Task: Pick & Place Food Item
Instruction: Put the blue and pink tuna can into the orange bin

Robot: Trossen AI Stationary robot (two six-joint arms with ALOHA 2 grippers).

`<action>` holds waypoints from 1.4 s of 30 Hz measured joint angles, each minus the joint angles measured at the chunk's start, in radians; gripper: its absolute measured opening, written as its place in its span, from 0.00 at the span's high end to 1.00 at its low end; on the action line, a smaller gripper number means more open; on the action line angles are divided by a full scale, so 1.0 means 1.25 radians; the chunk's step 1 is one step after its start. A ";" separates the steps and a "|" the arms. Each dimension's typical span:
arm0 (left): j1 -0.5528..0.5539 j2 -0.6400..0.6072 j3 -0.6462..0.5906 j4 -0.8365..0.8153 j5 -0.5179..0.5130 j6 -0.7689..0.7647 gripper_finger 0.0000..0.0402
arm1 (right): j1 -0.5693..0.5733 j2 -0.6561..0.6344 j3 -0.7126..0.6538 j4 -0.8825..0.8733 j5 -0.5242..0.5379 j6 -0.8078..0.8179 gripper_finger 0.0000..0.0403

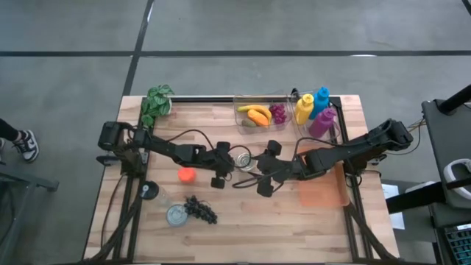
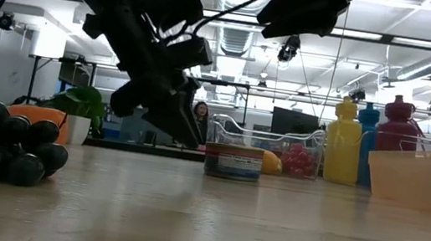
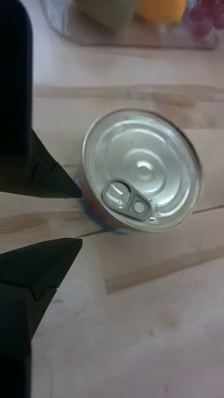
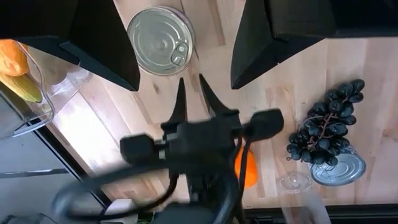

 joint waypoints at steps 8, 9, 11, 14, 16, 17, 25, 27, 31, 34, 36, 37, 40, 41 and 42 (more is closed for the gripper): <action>0.000 -0.135 0.000 -0.126 -0.004 -0.001 0.71 | 0.000 0.000 -0.003 -0.006 -0.006 0.000 0.43; 0.000 -0.155 0.000 -0.138 -0.006 -0.002 0.71 | -0.001 0.000 -0.003 -0.006 -0.010 0.000 0.44; 0.000 -0.197 0.000 -0.167 -0.006 -0.002 0.71 | -0.002 0.000 -0.003 -0.008 -0.012 0.008 0.46; 0.000 -0.266 0.000 -0.202 -0.006 0.000 0.71 | -0.005 0.000 -0.004 -0.027 -0.012 0.027 0.49; 0.000 -0.313 0.000 -0.228 -0.006 0.004 0.71 | -0.011 0.000 -0.006 -0.039 -0.013 0.040 0.53; 0.000 -0.335 0.000 -0.242 -0.006 0.004 0.71 | -0.015 0.000 -0.009 -0.042 -0.014 0.045 0.54; 0.000 -0.471 0.000 -0.311 -0.008 0.006 0.71 | -0.073 0.000 -0.061 -0.042 -0.037 0.139 0.66; 0.000 -0.488 0.000 -0.309 -0.009 0.006 0.71 | -0.094 0.000 -0.075 -0.043 -0.061 0.162 0.69; 0.000 -0.497 0.000 -0.311 -0.009 0.003 0.71 | -0.122 0.000 -0.098 -0.041 -0.066 0.187 0.73; 0.000 -0.490 0.000 -0.317 -0.010 0.004 0.71 | -0.136 0.000 -0.107 -0.041 -0.066 0.190 0.75; 0.000 -0.489 0.000 -0.320 -0.015 0.005 0.71 | -0.145 0.000 -0.108 -0.041 -0.070 0.196 0.77; 0.000 -0.489 0.000 -0.319 -0.016 0.005 0.71 | -0.148 0.000 -0.109 -0.041 -0.071 0.208 0.78; 0.000 -0.489 0.000 -0.318 -0.016 0.006 0.71 | -0.149 0.003 -0.111 -0.041 -0.073 0.245 0.83; 0.000 -0.489 0.000 -0.318 -0.016 0.006 0.71 | -0.149 0.005 -0.111 -0.041 -0.075 0.250 0.84; 0.000 -0.489 0.000 -0.318 -0.016 0.006 0.71 | -0.149 0.008 -0.111 -0.041 -0.080 0.253 0.86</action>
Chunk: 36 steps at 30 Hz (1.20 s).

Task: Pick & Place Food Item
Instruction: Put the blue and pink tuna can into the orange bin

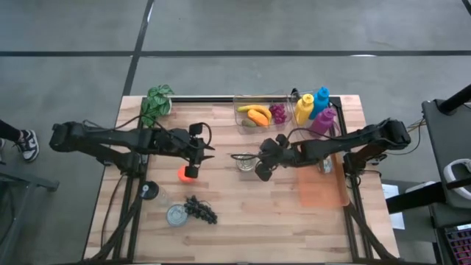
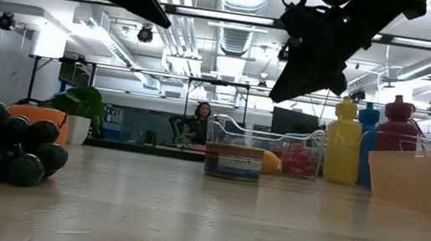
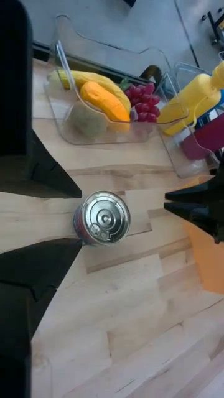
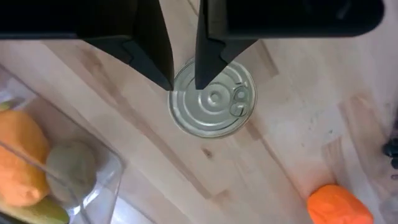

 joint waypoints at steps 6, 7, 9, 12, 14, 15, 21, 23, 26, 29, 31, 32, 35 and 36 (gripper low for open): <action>0.000 0.000 0.000 0.001 0.000 0.000 0.71 | -0.014 0.050 0.011 0.014 -0.041 0.019 0.94; 0.000 0.000 0.000 0.001 0.000 0.000 0.71 | -0.020 0.062 0.015 0.019 -0.060 0.017 0.95; 0.000 0.000 0.000 0.001 0.000 0.000 0.71 | -0.031 0.092 0.028 0.018 -0.071 0.015 0.97; 0.000 0.000 0.000 0.001 0.000 0.000 0.71 | -0.051 0.125 0.042 0.017 -0.076 0.014 0.98; 0.000 0.000 0.000 0.001 0.000 0.000 0.71 | -0.063 0.139 0.050 0.018 -0.084 0.013 0.98; 0.000 0.000 0.000 0.001 0.000 0.000 0.71 | -0.069 0.143 0.050 0.017 -0.089 0.014 0.98; 0.000 0.000 0.000 0.001 0.000 0.000 0.71 | -0.096 0.161 0.048 0.017 -0.102 0.014 0.98; 0.000 0.000 0.000 0.001 0.000 -0.001 0.71 | -0.099 0.163 0.048 0.013 -0.103 0.014 0.98; 0.000 0.000 0.000 0.001 0.000 0.000 0.71 | -0.099 0.165 0.048 0.015 -0.103 0.014 0.98; 0.000 0.000 0.000 0.001 0.000 -0.001 0.71 | -0.098 0.171 0.047 0.021 -0.103 0.017 0.98; 0.000 0.000 0.000 0.001 0.000 -0.001 0.71 | -0.099 0.175 0.047 0.019 -0.107 0.017 0.98; 0.000 0.000 0.000 0.001 0.000 -0.001 0.71 | -0.099 0.178 0.047 0.019 -0.113 0.017 0.98; 0.000 0.000 0.000 0.001 0.000 -0.001 0.71 | -0.098 0.179 0.047 0.022 -0.124 0.018 0.98; 0.000 0.000 0.000 0.001 0.000 -0.001 0.71 | -0.098 0.179 0.047 0.023 -0.124 0.018 0.98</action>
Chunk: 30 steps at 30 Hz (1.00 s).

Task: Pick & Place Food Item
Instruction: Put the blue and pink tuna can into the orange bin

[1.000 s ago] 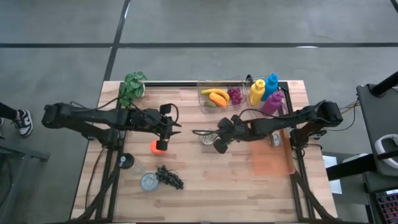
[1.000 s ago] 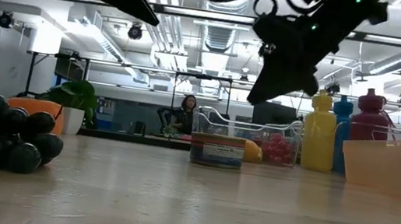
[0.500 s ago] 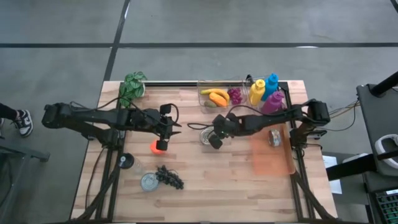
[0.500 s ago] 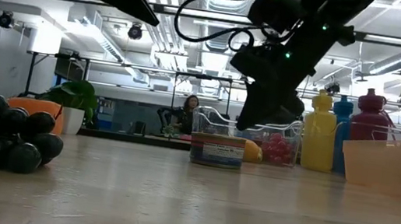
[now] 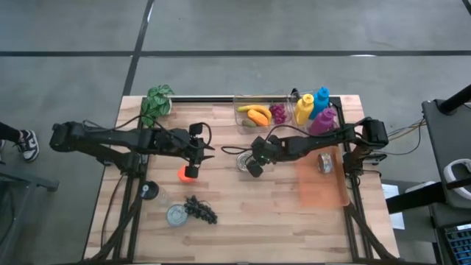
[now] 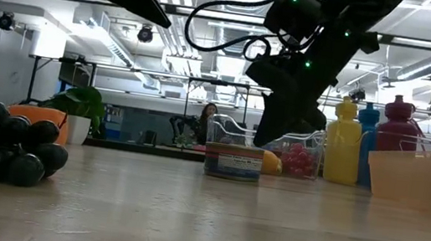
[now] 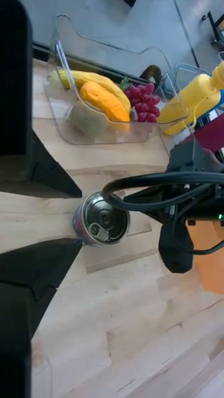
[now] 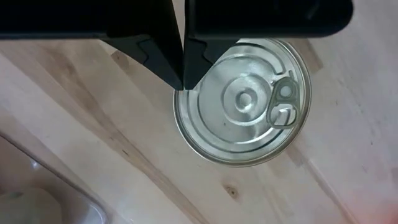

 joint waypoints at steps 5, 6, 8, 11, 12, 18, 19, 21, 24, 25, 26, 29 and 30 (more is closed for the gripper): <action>0.000 0.000 0.000 0.000 0.000 0.000 0.71 | -0.001 0.000 0.000 -0.001 0.000 0.002 0.98; 0.000 0.000 0.000 0.000 0.000 0.000 0.71 | -0.001 0.000 0.000 -0.002 0.000 0.002 0.98; 0.000 0.000 0.000 0.000 0.000 0.000 0.71 | -0.001 0.000 0.000 -0.003 0.000 0.002 0.98; 0.000 0.000 0.000 0.000 0.000 0.000 0.71 | -0.001 0.000 -0.001 -0.010 0.000 0.007 0.98; 0.000 0.000 0.000 0.000 0.000 0.000 0.71 | -0.001 0.000 -0.001 -0.011 0.000 0.008 0.98; 0.000 0.000 0.000 0.000 0.000 0.000 0.71 | 0.000 0.000 -0.001 -0.011 -0.002 0.008 0.98; 0.000 0.000 0.000 0.000 0.000 0.000 0.71 | 0.000 0.000 -0.001 -0.011 -0.002 0.008 0.98; 0.000 0.000 0.000 0.000 0.000 0.000 0.71 | 0.000 0.000 -0.002 -0.011 -0.002 0.008 0.98; 0.000 0.000 0.000 0.000 0.000 0.000 0.71 | 0.000 0.000 -0.002 -0.011 -0.002 0.008 0.98; 0.000 0.000 0.000 0.000 0.000 0.000 0.71 | 0.000 0.000 -0.002 -0.011 -0.002 0.008 0.98; 0.000 0.000 0.000 0.000 0.000 0.000 0.71 | 0.000 0.000 -0.002 -0.011 -0.002 0.008 0.98; 0.000 0.000 0.000 0.000 0.000 0.000 0.71 | 0.000 0.000 -0.002 -0.011 -0.002 0.008 0.98; 0.000 0.000 0.000 0.000 0.000 0.000 0.71 | 0.000 0.000 -0.002 -0.011 -0.002 0.008 0.98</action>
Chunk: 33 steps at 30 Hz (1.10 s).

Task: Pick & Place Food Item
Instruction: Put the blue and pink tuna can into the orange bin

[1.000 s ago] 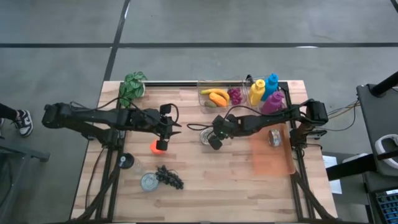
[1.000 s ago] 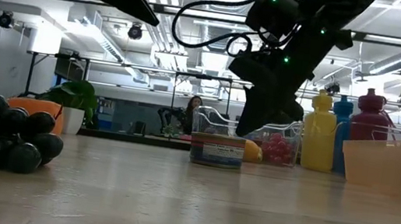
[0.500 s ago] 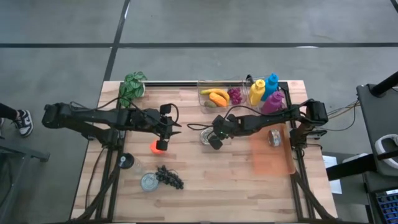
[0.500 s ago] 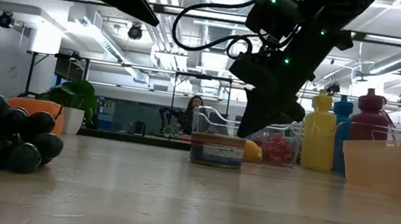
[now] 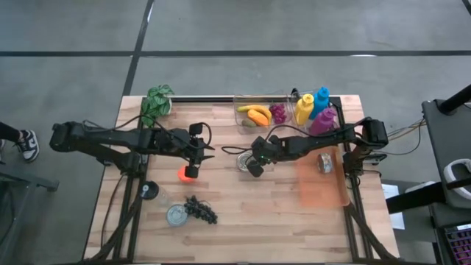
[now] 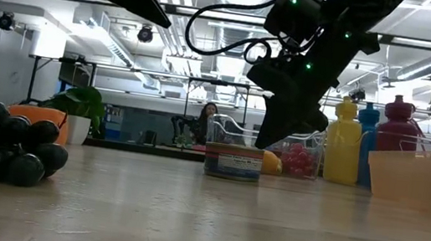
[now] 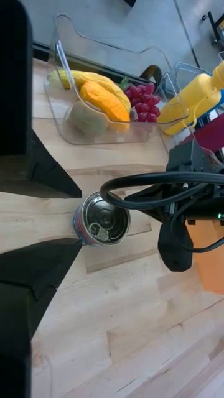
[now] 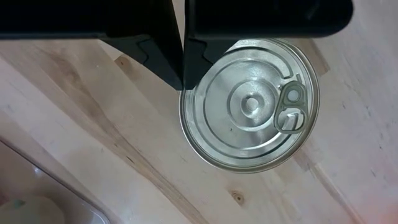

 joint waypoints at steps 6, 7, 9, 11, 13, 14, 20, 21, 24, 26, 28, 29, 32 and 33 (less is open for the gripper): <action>0.000 0.000 0.000 0.000 0.000 0.000 0.71 | 0.000 0.000 0.000 0.000 0.000 0.000 0.98; 0.000 0.000 0.000 0.000 0.000 0.000 0.71 | 0.000 0.000 0.000 0.000 0.000 0.000 0.98; 0.000 0.000 0.000 0.000 0.000 0.000 0.71 | 0.000 0.000 0.000 0.000 0.000 0.000 0.98; 0.000 0.000 0.000 0.000 0.000 0.000 0.71 | 0.000 0.000 0.000 0.000 0.000 0.000 0.98; 0.000 0.000 0.000 0.000 0.000 0.000 0.71 | 0.000 0.000 0.000 0.000 0.000 0.000 0.98; 0.000 0.000 0.000 0.000 0.000 0.000 0.71 | 0.000 0.000 0.000 0.000 0.000 0.000 0.98; 0.000 0.000 0.000 0.000 0.000 0.000 0.71 | 0.000 0.000 0.000 0.001 0.000 0.000 0.98; 0.000 0.000 0.000 0.000 0.000 0.000 0.71 | 0.000 0.000 0.000 0.001 0.000 0.000 0.98; 0.000 0.000 0.000 0.000 0.000 0.000 0.71 | 0.000 0.000 0.000 0.002 -0.009 0.000 0.98; 0.000 0.000 0.000 0.000 0.000 0.000 0.71 | -0.001 0.000 0.000 0.002 -0.015 0.000 0.98; 0.000 0.000 0.000 0.000 0.000 0.000 0.71 | -0.001 0.000 0.000 0.002 -0.015 0.000 0.98; 0.000 0.000 0.000 0.000 0.000 0.000 0.71 | -0.001 0.000 0.000 0.002 -0.015 0.000 0.98; 0.000 0.000 0.000 0.000 0.000 -0.001 0.71 | -0.001 0.000 -0.001 0.000 -0.013 0.000 0.98; 0.000 0.000 0.000 0.000 0.000 -0.001 0.71 | -0.001 0.000 -0.001 0.000 -0.013 0.000 0.98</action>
